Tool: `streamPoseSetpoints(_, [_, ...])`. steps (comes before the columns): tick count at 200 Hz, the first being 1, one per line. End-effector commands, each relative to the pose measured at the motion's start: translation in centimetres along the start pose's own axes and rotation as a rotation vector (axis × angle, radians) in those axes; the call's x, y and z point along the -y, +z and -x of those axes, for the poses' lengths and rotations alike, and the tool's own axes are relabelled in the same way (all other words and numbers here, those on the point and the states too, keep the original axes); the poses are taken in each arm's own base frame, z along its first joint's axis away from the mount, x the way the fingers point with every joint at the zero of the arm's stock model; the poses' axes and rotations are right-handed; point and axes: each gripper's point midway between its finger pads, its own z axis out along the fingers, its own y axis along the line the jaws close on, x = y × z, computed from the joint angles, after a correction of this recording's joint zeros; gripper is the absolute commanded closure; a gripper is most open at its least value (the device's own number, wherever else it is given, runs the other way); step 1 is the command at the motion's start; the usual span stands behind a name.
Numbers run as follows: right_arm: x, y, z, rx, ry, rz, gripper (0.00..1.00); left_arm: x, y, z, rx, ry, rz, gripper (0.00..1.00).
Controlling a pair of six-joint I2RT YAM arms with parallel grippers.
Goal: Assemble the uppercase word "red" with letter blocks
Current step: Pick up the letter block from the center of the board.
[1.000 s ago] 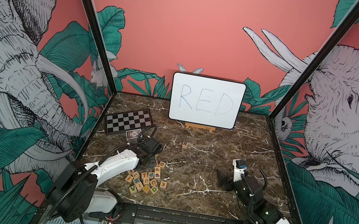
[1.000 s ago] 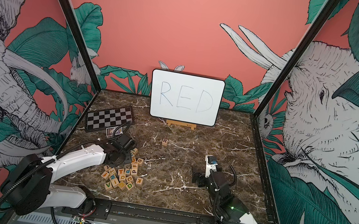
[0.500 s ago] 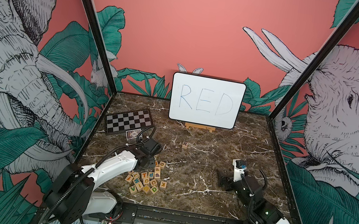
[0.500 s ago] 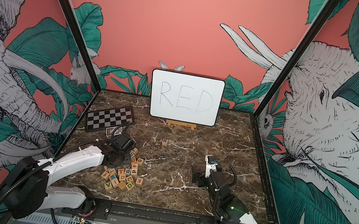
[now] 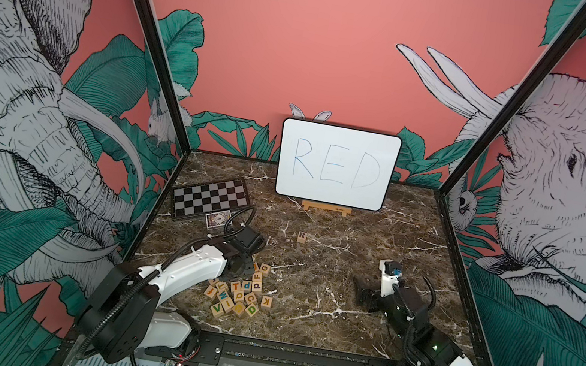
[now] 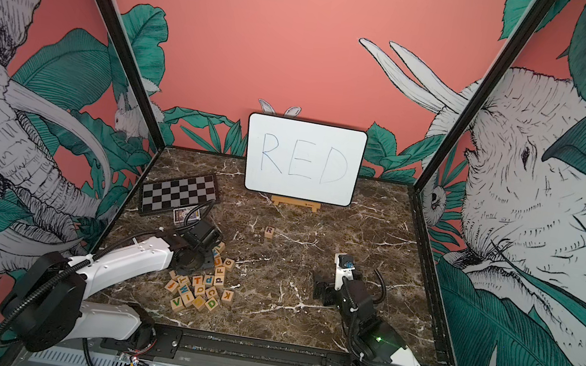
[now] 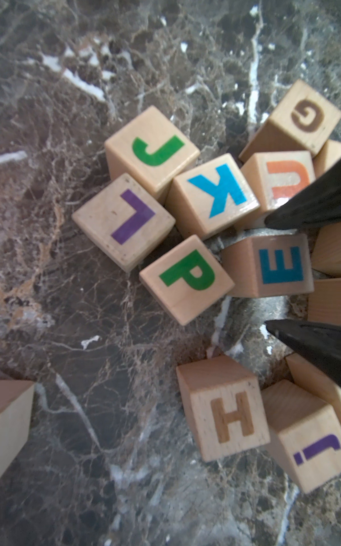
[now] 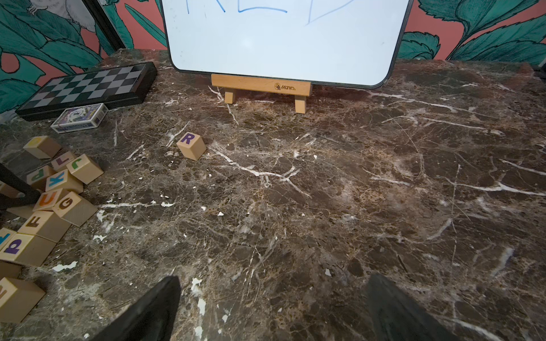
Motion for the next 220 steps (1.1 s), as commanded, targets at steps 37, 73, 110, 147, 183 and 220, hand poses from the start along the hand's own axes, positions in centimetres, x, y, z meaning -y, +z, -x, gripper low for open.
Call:
streamPoseSetpoints(37, [-0.31, 0.14, 0.38, 0.019, 0.006, 0.012, 0.02, -1.07, 0.88, 0.03, 0.010, 0.016, 0.059, 0.51])
streamPoseSetpoints(73, [-0.30, 0.17, 0.45, 0.020, 0.005, 0.010, 0.02, -1.32, 1.11, -0.05, 0.012, 0.020, 0.071, 0.54])
streamPoseSetpoints(110, [-0.24, 0.19, 0.39, 0.019, 0.005, 0.007, 0.02, -1.34, 1.14, -0.12, 0.010, 0.019, 0.070, 0.59])
streamPoseSetpoints(147, [-0.24, 0.22, 0.42, 0.019, 0.008, 0.007, 0.02, -1.26, 1.23, -0.26, 0.005, 0.021, 0.063, 0.66])
streamPoseSetpoints(183, [-0.26, 0.25, 0.37, 0.018, 0.006, 0.007, 0.02, -1.26, 1.19, -0.51, -0.001, 0.018, 0.051, 0.69])
streamPoseSetpoints(220, [-0.39, 0.26, 0.46, 0.019, 0.007, 0.014, 0.02, -1.60, 1.05, -0.61, 0.008, 0.015, 0.049, 0.68])
